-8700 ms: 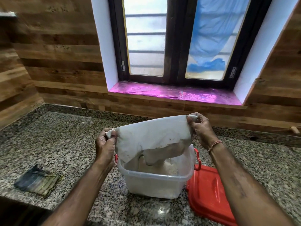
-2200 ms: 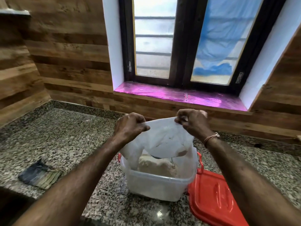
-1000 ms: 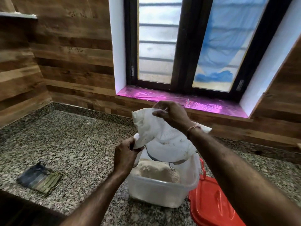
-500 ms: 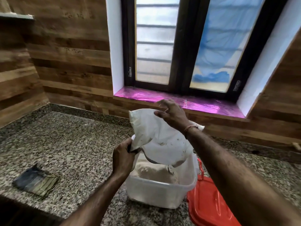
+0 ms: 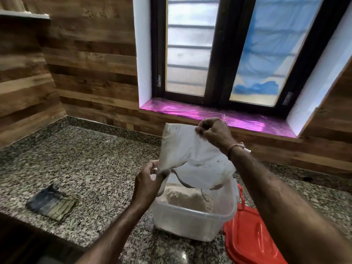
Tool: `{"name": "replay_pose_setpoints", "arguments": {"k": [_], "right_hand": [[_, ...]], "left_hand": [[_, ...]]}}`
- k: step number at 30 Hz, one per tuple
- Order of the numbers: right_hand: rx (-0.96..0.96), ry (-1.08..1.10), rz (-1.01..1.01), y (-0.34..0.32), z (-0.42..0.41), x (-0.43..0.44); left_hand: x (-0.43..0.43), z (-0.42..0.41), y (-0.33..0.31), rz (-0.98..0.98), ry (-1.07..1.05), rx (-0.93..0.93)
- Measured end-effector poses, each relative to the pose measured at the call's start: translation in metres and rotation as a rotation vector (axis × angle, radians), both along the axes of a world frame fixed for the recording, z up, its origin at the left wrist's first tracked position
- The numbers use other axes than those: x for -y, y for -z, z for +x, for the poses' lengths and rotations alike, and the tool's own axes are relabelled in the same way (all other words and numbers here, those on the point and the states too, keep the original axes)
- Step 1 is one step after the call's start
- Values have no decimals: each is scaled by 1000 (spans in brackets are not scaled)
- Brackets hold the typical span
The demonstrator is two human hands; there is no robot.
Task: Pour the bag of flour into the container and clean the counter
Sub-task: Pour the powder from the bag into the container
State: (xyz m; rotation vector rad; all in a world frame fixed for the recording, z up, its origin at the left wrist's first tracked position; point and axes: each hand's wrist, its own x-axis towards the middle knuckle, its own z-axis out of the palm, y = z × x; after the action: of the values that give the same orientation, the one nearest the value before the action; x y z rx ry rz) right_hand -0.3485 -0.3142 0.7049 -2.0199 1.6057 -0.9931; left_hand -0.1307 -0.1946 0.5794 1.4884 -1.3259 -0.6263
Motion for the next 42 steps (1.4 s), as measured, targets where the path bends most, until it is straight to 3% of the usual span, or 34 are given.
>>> {"name": "replay_pose_setpoints", "arguments": {"k": [7,13,16,18,23,28,32,42], "right_hand": [[-43,-37,-32,-4,-3,-6],[143,-305,223,-4,-14,-17],[168,-184,126,4,-17,-16],[206,-140,93,3,-21,-13],[193,-316,220,-4,-26,-22],[60,99,-35,4,-22,-3],[34,131,-74,-4,-23,2],[51,87,-42,-9,-26,5]], "left_hand": [[34,-11,-44,-184,-65,-113],[67,-22,-52,-12,-212,-202],[69,-30,-53,19,-69,-303],[66,-33,-52,-21,-20,-279],[64,-25,-43,31,-119,-177],[43,-25,-28,22,-70,-35],[23,-26,-4,25,-118,79],[8,-53,-1,179,-437,-540]]}}
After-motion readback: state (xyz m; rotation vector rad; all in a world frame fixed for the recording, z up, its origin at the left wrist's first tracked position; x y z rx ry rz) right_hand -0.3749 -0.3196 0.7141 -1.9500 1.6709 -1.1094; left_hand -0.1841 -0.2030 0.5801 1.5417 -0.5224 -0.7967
